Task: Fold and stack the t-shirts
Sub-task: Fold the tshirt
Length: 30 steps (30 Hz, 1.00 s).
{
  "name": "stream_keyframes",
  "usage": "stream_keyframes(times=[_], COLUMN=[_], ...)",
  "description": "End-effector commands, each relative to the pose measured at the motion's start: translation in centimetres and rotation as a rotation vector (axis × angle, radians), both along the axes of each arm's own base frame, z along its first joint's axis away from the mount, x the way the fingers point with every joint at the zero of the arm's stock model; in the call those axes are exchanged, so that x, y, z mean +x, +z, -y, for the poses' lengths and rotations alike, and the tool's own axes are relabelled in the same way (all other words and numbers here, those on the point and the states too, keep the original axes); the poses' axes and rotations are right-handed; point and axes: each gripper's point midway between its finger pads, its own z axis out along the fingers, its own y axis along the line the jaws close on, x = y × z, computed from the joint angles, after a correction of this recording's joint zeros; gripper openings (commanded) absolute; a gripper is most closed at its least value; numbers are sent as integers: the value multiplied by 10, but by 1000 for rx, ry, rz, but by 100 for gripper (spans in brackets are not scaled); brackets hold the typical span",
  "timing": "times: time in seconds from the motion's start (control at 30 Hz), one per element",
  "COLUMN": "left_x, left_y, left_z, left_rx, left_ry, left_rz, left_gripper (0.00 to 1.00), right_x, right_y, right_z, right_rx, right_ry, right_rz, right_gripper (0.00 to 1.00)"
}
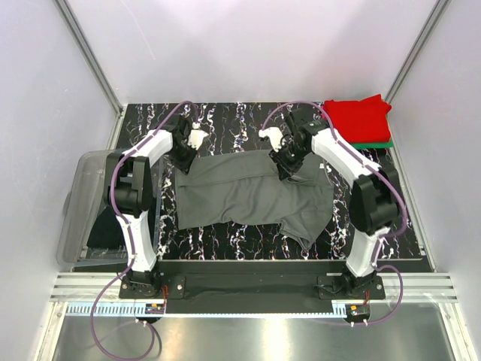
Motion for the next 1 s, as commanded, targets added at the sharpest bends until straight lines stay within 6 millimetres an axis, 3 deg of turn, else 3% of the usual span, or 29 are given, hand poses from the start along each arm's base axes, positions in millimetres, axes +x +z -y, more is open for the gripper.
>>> stream_keyframes(times=[0.0,0.13,0.23,0.4,0.53,0.7,0.8,0.83,0.97], left_x=[24,19,13,5,2,0,2,2,6], left_y=[21,21,18,20,20,20,19,19,19], left_z=[2,4,2,0,-2,-2,-1,-1,3], left_rx=[-14,-29,-22,-17,-10,-12,-18,-22,-45], left_ry=[3,15,19,19,23,24,22,23,27], left_rz=[91,77,63,63,62,67,71,72,87], left_gripper=[4,4,4,4,4,4,4,4,4], right_x=[47,103,126,132,121,100,74,68,30], right_y=[-10,-11,-13,-39,-58,-55,-48,-35,-14], right_z=[23,39,47,46,45,44,42,39,23], right_rx=[-39,-38,-40,-51,-53,-60,-72,-66,-82], right_ry=[-82,-148,-166,-152,-157,-145,-113,-102,-33], right_rz=[53,111,136,96,34,7,-8,15,31], right_gripper=[23,22,22,22,22,22,21,21,21])
